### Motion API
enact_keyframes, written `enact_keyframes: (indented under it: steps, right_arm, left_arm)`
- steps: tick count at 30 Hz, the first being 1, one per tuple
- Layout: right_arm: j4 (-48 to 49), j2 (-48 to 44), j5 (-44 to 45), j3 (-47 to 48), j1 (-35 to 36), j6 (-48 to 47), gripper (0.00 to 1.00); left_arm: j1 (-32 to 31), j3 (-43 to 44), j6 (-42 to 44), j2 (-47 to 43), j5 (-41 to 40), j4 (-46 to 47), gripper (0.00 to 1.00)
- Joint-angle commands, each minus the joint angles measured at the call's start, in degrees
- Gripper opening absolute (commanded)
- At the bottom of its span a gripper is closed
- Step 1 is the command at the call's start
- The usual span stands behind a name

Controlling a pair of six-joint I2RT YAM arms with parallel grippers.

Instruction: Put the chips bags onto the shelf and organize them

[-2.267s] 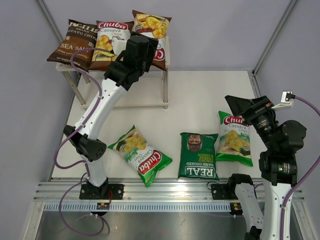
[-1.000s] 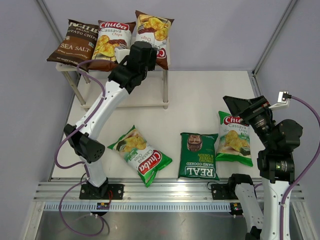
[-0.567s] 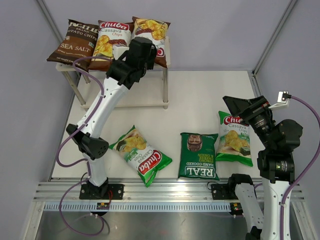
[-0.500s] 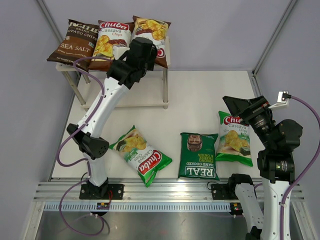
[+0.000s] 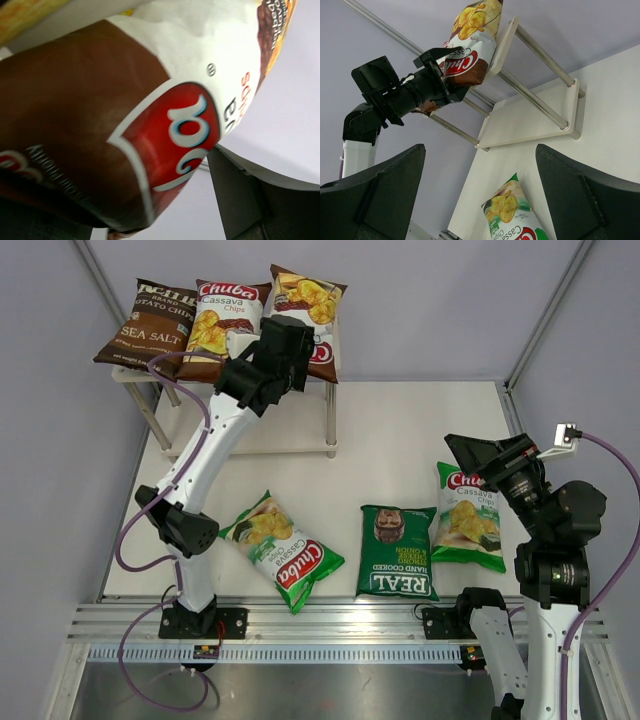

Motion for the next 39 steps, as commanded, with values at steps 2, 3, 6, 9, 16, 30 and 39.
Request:
enact_keyframes:
  steps: [2, 3, 6, 9, 16, 30, 39]
  right_arm:
    - [1.68, -0.8, -1.17, 0.34, 0.58, 0.71, 0.99]
    - [1.24, -0.98, -1.17, 0.43, 0.58, 0.45, 0.99]
    - [0.63, -1.24, -1.26, 0.69, 0.58, -0.33, 0.99]
    - [-1.04, -1.16, -0.99, 1.74, 0.58, -1.48, 1.0]
    - [-0.78, -1.51, -2.14, 1.48, 1.02, -0.52, 0.99]
    - [-1.4, -2.04, -2.4, 1.4, 1.99, -0.96, 1.0]
    - [-1.4, -1.86, -2.49, 1.22, 2.16, -1.04, 1.0]
  left_arm:
    - [0.36, -2.04, -0.18, -1.28, 1.89, 0.7, 0.84]
    - [0.36, -2.56, -1.05, -1.02, 2.94, 0.7, 0.84]
    - [0.36, -2.65, -2.64, 0.3, 4.0, 0.53, 0.84]
    - [0.36, -2.39, -4.39, 0.83, 4.18, 0.36, 0.84]
    - [0.36, -0.2, -8.09, 1.35, 1.2, -1.84, 0.82]
    - [2.47, 4.29, -9.24, 2.94, -2.14, -4.75, 0.8]
    - [2.3, 5.34, -6.87, 2.06, -1.0, -2.2, 0.83]
